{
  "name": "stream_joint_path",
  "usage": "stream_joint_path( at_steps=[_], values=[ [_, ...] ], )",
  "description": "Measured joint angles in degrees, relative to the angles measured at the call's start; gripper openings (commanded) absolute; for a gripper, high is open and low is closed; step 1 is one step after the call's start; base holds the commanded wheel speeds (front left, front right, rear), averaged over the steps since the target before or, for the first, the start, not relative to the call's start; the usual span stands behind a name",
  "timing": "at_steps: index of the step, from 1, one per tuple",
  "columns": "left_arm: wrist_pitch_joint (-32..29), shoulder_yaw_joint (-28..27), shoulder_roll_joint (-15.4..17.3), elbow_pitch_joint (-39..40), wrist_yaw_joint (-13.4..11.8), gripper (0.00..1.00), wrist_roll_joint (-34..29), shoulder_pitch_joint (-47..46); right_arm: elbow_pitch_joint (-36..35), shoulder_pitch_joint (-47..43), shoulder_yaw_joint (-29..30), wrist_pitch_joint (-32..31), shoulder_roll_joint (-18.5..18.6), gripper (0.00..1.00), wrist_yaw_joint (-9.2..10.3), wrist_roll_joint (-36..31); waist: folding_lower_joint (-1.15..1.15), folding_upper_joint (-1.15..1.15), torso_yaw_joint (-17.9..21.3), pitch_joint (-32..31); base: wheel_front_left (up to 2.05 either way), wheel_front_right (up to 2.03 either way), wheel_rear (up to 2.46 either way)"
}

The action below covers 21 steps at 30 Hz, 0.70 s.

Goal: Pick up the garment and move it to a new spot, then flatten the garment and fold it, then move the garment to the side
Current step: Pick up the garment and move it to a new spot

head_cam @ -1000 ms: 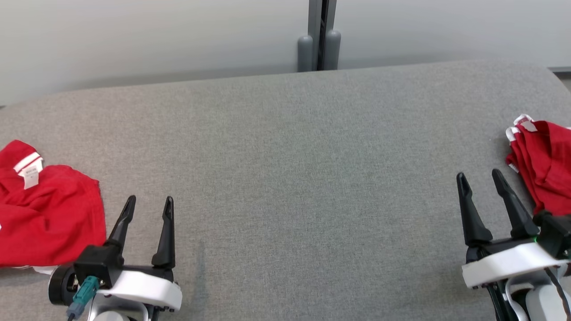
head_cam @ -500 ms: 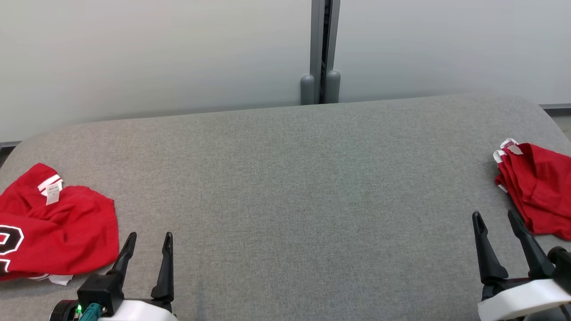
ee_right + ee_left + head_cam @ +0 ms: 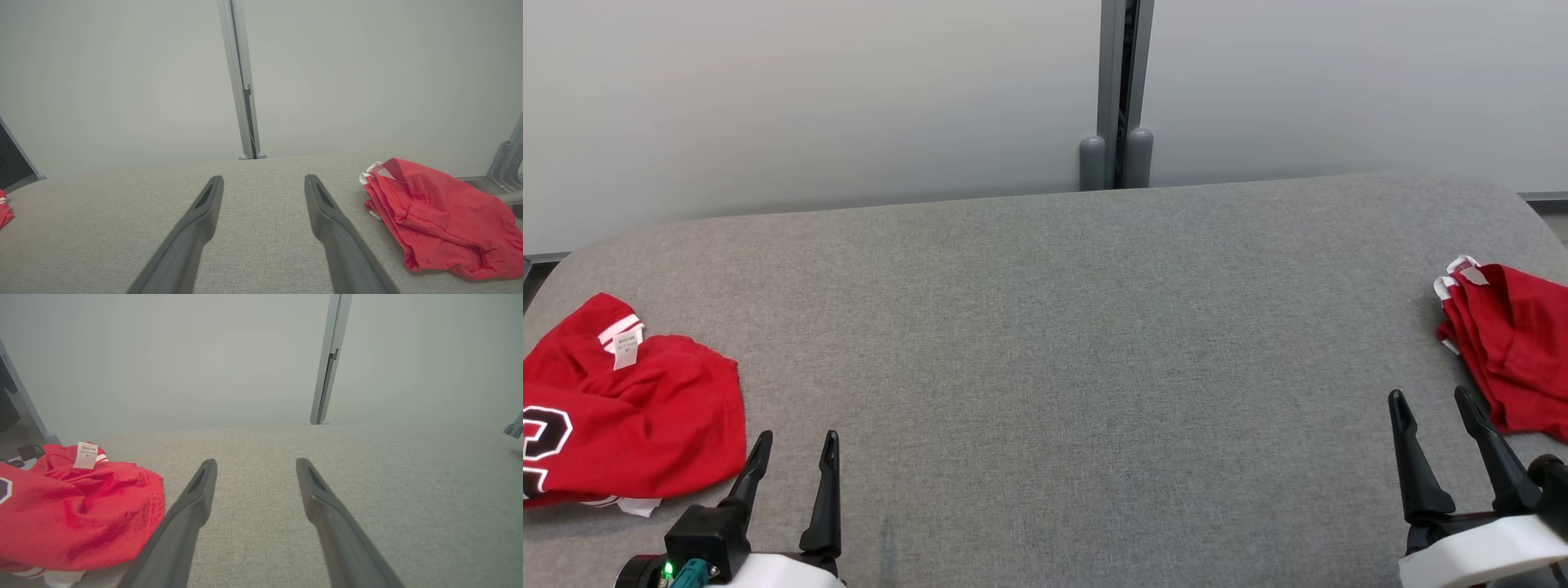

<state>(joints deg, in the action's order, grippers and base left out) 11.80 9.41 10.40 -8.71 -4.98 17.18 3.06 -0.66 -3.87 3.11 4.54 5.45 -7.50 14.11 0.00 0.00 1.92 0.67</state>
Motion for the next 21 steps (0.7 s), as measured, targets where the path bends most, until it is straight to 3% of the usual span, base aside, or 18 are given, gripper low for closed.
stream_joint_path(
  at_steps=[15, 21],
  values=[
    [0.1, 0.6, 0.3, 0.0, -0.2, 1.00, 0.5, -0.1, -0.3, -0.1, 0.4, 0.0, -0.2, 1.00, 0.00, 0.0, 0.00, 0.00, -0.7, 0.3, 0.00, 0.00, 0.00],
    [0.5, 0.8, 0.4, 0.4, 0.0, 1.00, 0.6, -2.6, -1.9, -0.1, 0.5, 0.0, -0.8, 1.00, 0.00, -0.3, 0.00, 0.00, -3.2, 1.8, 0.00, 0.00, 0.00]
  ],
)
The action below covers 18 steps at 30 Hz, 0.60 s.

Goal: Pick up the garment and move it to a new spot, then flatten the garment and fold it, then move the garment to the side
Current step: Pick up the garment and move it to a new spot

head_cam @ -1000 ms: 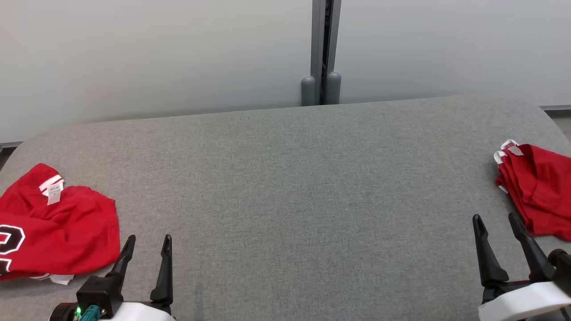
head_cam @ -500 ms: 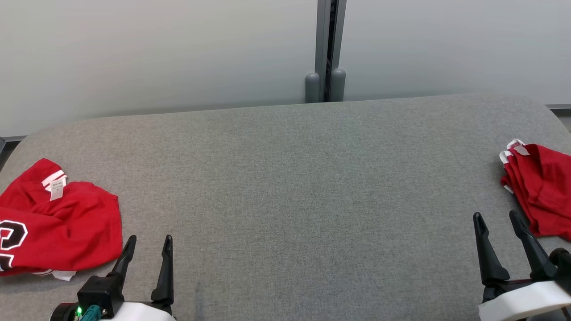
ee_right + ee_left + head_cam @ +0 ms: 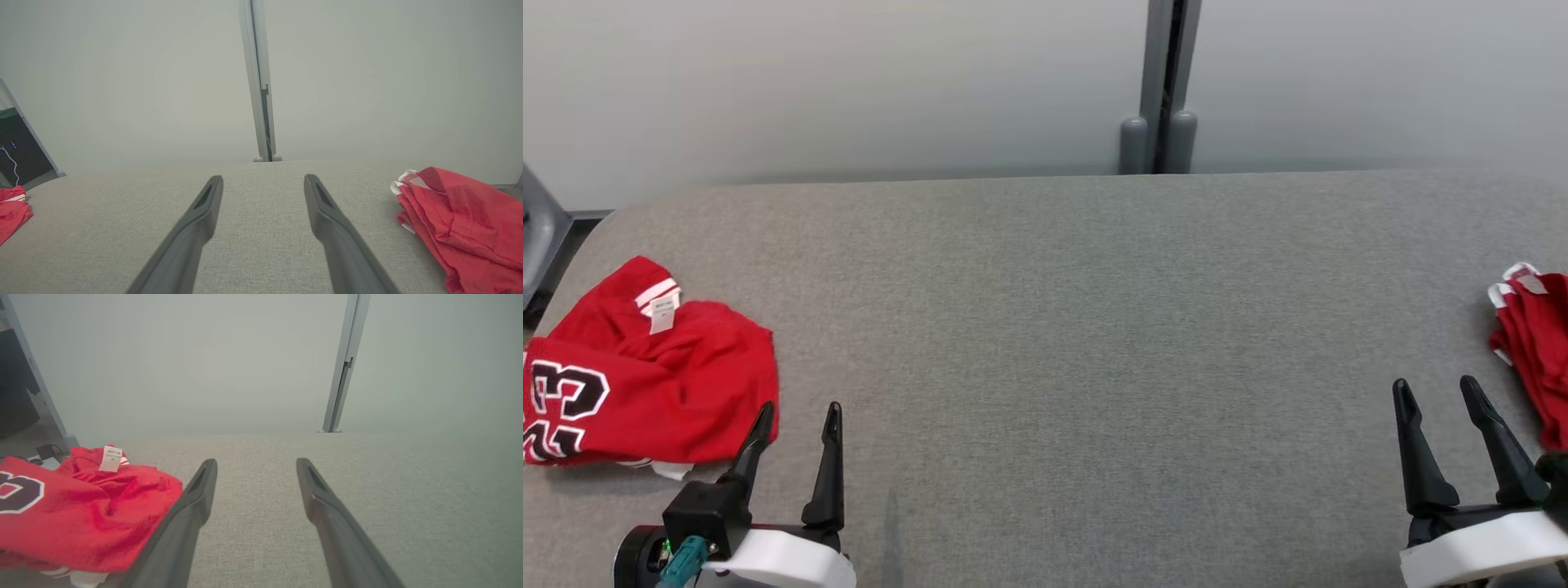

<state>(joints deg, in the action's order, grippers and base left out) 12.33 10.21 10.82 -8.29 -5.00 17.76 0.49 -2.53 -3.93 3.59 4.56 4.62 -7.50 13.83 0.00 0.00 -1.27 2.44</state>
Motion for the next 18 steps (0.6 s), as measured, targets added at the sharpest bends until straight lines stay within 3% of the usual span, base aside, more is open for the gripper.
stream_joint_path(
  at_steps=[18],
  values=[
    [2.1, -1.0, -0.9, -1.1, 0.2, 1.00, 0.8, -4.3, -3.9, 2.1, -0.5, -1.7, -0.3, 1.00, 0.01, -0.7, 0.00, 0.00, -15.5, 2.7, 0.00, 0.00, 0.00]
  ],
)
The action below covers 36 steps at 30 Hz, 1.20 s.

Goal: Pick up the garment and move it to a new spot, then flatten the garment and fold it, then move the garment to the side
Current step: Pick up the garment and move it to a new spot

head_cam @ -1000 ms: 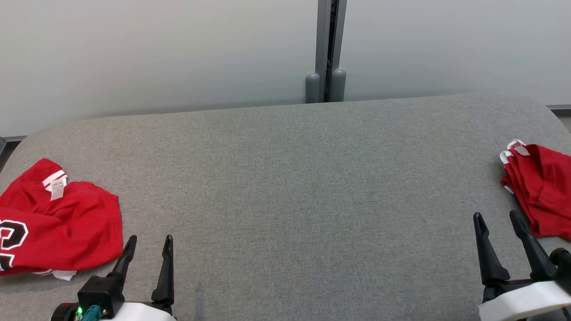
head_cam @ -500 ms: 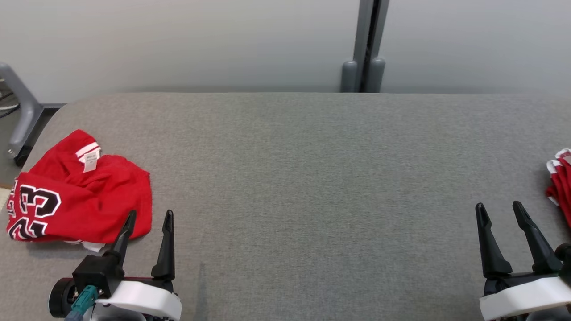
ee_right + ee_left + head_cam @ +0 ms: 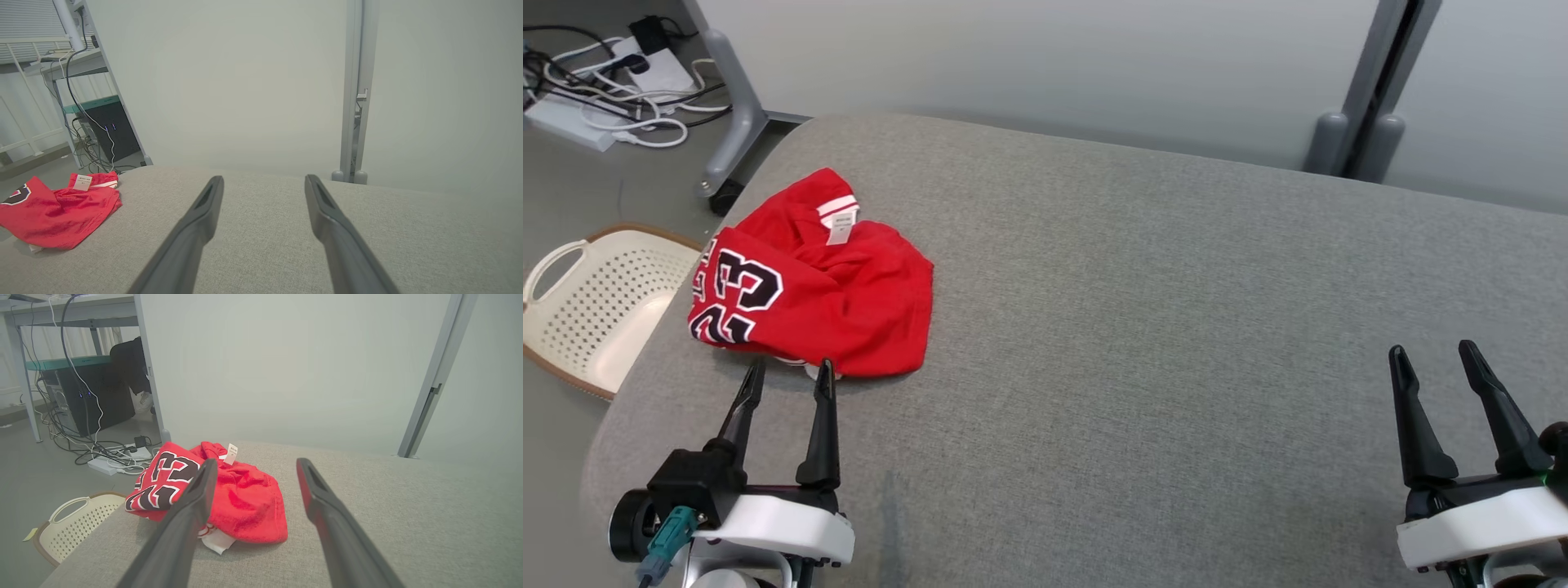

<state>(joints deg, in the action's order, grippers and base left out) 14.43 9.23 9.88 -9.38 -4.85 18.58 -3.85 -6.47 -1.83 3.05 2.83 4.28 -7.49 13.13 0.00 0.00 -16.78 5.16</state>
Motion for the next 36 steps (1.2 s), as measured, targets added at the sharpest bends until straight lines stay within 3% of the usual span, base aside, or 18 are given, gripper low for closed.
stream_joint_path(
  at_steps=[7, 23, 31, 36],
  values=[
    [0.3, -0.1, -0.2, -0.1, 0.2, 1.00, -0.1, -0.1, -0.8, 0.1, 0.4, -0.6, 0.1, 1.00, -0.01, -0.5, 0.00, 0.00, -2.9, 0.6, 0.00, 0.00, 0.00],
    [0.5, -0.6, -0.6, -0.4, 0.2, 1.00, -0.5, -0.6, -2.4, -0.1, 1.6, -1.8, 1.0, 1.00, -0.01, -1.3, 0.00, 0.00, -3.2, 1.3, 0.00, 0.00, 0.00],
    [0.6, -2.7, -1.7, -1.6, 0.9, 1.00, -0.9, -8.2, -6.1, 1.4, 1.6, -4.1, 3.2, 1.00, -0.01, -2.9, 0.00, 0.00, -2.9, 5.4, 0.00, 0.00, 0.00],
    [0.6, -4.1, -2.0, -7.4, 2.5, 1.00, -0.9, -14.6, -8.7, 4.0, 1.1, -6.2, 5.4, 1.00, 0.00, -3.4, 0.00, 0.00, -1.8, 9.6, 0.00, 0.00, 0.00]
  ],
)
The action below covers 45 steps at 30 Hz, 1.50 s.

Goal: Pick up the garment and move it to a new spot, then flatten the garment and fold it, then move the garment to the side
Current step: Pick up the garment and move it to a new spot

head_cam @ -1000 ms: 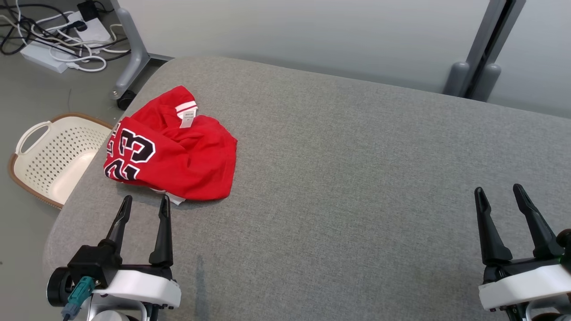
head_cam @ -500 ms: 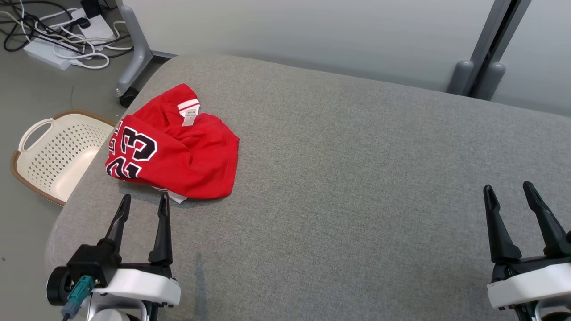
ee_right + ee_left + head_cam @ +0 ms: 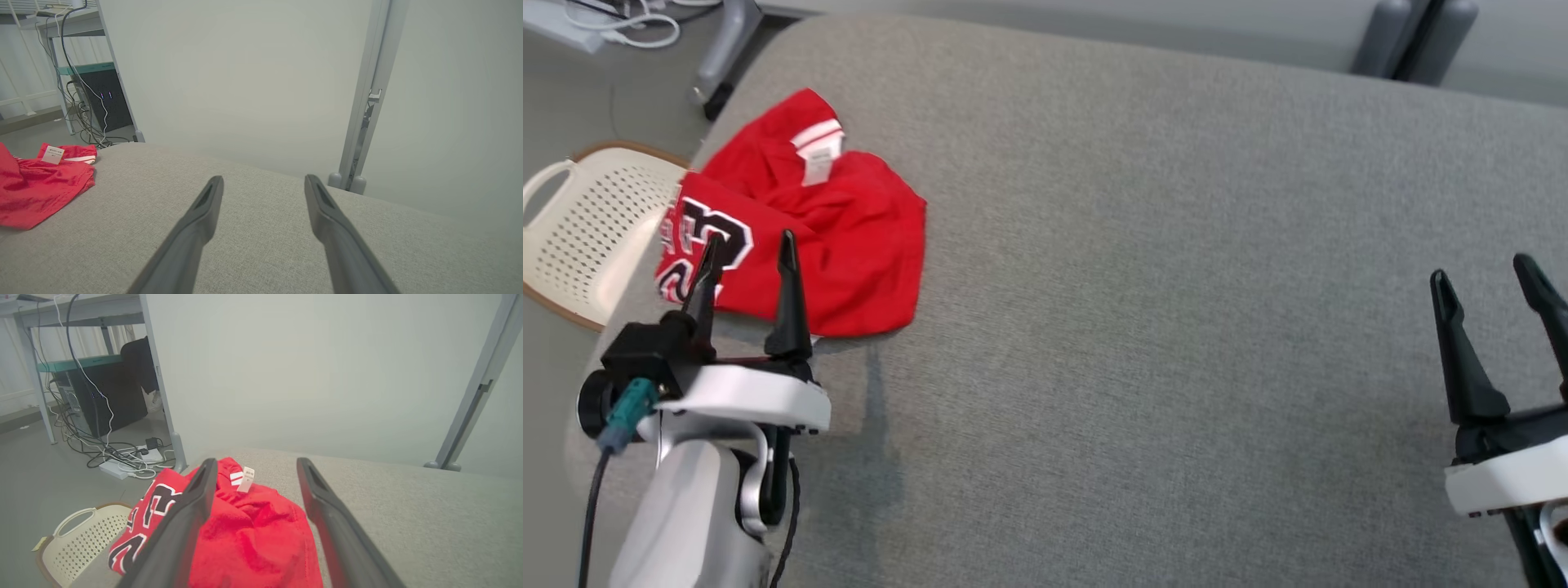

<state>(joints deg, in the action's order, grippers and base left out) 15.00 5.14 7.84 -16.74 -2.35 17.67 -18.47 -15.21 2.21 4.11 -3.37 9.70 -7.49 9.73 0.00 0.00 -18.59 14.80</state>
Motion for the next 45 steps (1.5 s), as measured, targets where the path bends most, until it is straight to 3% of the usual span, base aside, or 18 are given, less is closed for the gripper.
stream_joint_path(
  at_steps=[12, 17, 19, 20, 27, 37, 45],
  values=[
    [-0.9, -1.2, 0.3, -32.3, 5.4, 1.00, 2.9, -14.9, -2.3, 4.6, 0.1, -1.4, 1.9, 1.00, -0.01, 0.1, 0.00, 0.00, 5.1, 9.5, 0.00, 0.00, 0.00],
    [-1.9, -1.3, 0.6, -39.9, 6.6, 1.00, 4.1, -18.9, -1.9, 5.2, 0.3, -1.1, 1.8, 1.00, -0.01, 0.2, 0.00, 0.00, 6.5, 11.1, 0.00, 0.00, 0.00],
    [-1.9, -1.3, 0.9, -42.3, 7.1, 0.02, 4.2, -20.6, -1.6, 5.7, 0.3, -0.6, 1.7, 1.00, -0.01, 0.4, 0.00, 0.00, 7.2, 11.5, 0.00, 0.00, 0.00],
    [-1.6, -1.3, 1.1, -43.1, 7.3, 0.00, 4.4, -21.1, -1.4, 5.8, 0.2, -0.1, 1.5, 1.00, -0.01, 0.4, 0.00, 0.00, 7.5, 11.6, 0.00, 0.00, 0.00],
    [0.4, -2.5, 2.0, -44.2, 7.1, 0.00, 4.6, -20.1, 1.5, 5.9, -0.7, 3.3, 0.4, 1.00, 0.00, 0.5, 0.00, 0.00, 9.3, 9.6, 0.00, 0.00, 0.00],
    [0.1, -7.1, 0.8, -26.9, 5.5, 0.00, 1.8, -5.7, 7.3, 3.7, -1.7, 8.2, -0.4, 1.00, 0.00, 1.0, 0.00, 0.00, 12.1, 2.6, 0.00, 0.00, 0.00],
    [0.1, -7.7, -1.3, -15.5, 4.8, 0.00, -0.7, 4.6, 11.5, 0.6, -2.8, 10.0, -0.6, 1.00, -0.01, 2.1, 0.00, 0.00, 15.0, -3.6, 0.00, 0.00, 0.00]
  ],
)
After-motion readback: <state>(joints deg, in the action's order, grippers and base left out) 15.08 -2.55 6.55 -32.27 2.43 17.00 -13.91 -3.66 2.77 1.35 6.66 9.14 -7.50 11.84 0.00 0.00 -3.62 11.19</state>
